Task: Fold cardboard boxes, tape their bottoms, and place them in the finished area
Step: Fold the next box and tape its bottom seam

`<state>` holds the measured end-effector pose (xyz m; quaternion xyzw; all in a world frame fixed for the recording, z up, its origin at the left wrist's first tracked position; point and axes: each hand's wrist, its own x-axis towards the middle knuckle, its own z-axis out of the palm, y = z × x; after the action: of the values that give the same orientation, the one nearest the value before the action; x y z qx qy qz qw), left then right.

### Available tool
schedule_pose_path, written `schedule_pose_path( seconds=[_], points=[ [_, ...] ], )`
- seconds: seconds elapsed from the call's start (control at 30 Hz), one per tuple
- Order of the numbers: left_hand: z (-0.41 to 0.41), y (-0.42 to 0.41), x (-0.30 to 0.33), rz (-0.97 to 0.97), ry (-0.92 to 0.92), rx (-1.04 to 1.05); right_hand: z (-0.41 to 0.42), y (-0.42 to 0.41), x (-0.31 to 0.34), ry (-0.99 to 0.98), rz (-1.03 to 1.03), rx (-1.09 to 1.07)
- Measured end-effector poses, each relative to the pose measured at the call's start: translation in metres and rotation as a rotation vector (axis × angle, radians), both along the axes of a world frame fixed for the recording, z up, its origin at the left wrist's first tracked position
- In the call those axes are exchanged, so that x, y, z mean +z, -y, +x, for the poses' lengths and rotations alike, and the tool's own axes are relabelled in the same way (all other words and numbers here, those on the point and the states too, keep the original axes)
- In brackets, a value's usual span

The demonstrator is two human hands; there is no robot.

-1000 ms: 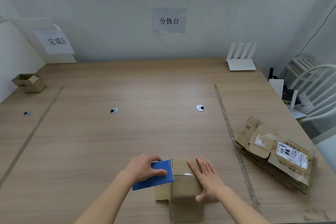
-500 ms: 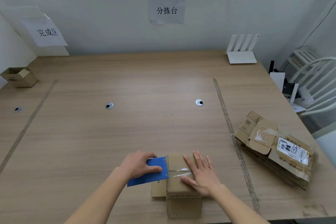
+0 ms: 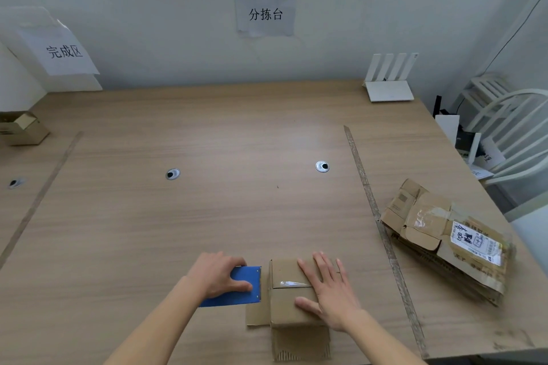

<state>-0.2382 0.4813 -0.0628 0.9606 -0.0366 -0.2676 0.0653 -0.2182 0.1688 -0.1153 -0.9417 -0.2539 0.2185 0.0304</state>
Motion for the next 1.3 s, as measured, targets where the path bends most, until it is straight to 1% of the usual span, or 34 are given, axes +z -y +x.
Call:
schedule_pose_path(
  seconds=[0.13,0.23,0.27,0.37,0.47,0.6,0.73,1.0,1.03,1.07,1.13,1.17,1.23,1.27,1.3],
  points=[
    [-0.001,0.018,-0.019,0.052,0.056,-0.029,-0.001,0.000,-0.003,-0.003,0.006,0.004],
    [-0.002,0.024,-0.033,0.141,0.094,-0.104,-0.001,0.002,-0.006,-0.006,0.008,0.005],
    [-0.005,0.022,-0.037,0.143,0.096,-0.084,-0.002,0.002,-0.007,-0.010,0.008,0.005],
    [-0.014,0.014,-0.050,0.043,0.164,0.094,0.001,0.004,-0.008,0.001,0.006,-0.005],
    [-0.021,0.003,-0.054,0.002,0.195,0.154,0.000,0.001,-0.009,-0.005,0.002,0.001],
    [-0.030,-0.011,-0.065,-0.027,0.159,0.230,0.000,0.001,-0.009,0.018,-0.008,-0.006],
    [-0.037,-0.017,-0.077,0.038,0.130,0.270,-0.002,0.001,-0.011,0.025,-0.009,-0.011],
    [-0.044,-0.015,-0.097,0.097,0.115,0.295,-0.001,0.001,-0.016,0.038,-0.002,-0.020],
    [-0.045,-0.013,-0.097,0.116,0.140,0.306,-0.001,0.001,-0.016,0.038,-0.009,-0.016],
    [-0.046,-0.008,-0.094,0.118,0.211,0.309,-0.001,0.001,-0.015,0.038,-0.016,-0.014],
    [-0.047,0.006,-0.087,0.062,0.406,0.307,0.000,0.000,-0.014,0.038,-0.012,-0.018],
    [-0.047,0.018,-0.083,-0.014,0.515,0.312,-0.001,0.000,-0.013,0.037,-0.006,-0.021],
    [-0.044,0.046,-0.071,-0.253,0.505,0.407,-0.001,-0.001,-0.012,0.039,0.001,-0.023],
    [-0.042,0.062,-0.067,-0.335,0.423,0.472,-0.002,-0.001,-0.011,0.039,0.001,-0.024],
    [-0.042,0.076,-0.065,-0.375,0.352,0.521,-0.002,-0.001,-0.011,0.038,0.002,-0.026]
  ],
)
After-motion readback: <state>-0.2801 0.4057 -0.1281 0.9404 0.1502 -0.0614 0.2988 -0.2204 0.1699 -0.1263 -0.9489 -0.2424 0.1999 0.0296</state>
